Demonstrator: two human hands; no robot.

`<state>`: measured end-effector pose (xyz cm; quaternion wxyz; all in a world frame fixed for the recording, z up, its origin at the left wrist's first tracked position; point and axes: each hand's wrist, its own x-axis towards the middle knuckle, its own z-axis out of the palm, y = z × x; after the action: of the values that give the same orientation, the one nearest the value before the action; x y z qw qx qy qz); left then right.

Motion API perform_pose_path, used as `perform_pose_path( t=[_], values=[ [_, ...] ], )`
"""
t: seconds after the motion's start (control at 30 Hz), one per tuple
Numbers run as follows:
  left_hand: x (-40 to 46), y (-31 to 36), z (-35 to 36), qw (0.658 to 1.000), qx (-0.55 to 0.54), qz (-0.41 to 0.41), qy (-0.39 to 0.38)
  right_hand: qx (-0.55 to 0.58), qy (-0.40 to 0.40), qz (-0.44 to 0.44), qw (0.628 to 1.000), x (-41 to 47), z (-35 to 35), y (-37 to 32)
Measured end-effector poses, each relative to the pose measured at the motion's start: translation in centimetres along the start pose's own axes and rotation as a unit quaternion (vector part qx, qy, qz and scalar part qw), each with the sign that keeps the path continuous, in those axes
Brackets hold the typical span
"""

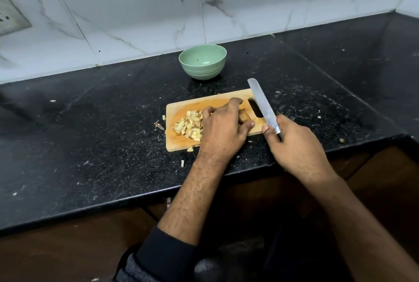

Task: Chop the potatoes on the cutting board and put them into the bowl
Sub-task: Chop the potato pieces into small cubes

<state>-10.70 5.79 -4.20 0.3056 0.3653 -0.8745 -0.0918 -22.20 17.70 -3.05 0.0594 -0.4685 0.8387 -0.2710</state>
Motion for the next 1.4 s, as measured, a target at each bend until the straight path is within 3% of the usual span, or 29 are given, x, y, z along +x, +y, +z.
perform_pose_path(
  t=[0.37,0.6,0.8,1.07,1.23,1.4],
  values=[
    [-0.2,-0.3,-0.4,0.999,-0.050,0.002,-0.010,-0.006,-0.002,-0.004,1.000,-0.4,-0.1,-0.3],
    [-1.0,-0.7,-1.2,0.998,0.009,0.010,0.064,-0.005,-0.060,-0.011,0.998,-1.3,-1.1,-1.1],
    [-1.4,-1.3,-1.5,0.998,0.068,0.006,0.009,0.010,-0.079,-0.024,0.997,-2.4,-0.8,-2.6],
    [-1.2,-1.5,-1.4,0.998,0.065,0.013,-0.020,0.023,-0.126,0.024,0.992,-3.5,-1.6,-3.9],
    [-1.1,-1.4,-1.2,0.997,0.070,0.010,-0.022,-0.078,-0.109,0.014,0.991,-3.6,-1.9,-4.3],
    [-1.0,-1.6,-1.0,0.999,0.048,0.012,-0.017,-0.074,-0.149,0.041,0.985,-4.2,-2.6,-5.8]
  ],
)
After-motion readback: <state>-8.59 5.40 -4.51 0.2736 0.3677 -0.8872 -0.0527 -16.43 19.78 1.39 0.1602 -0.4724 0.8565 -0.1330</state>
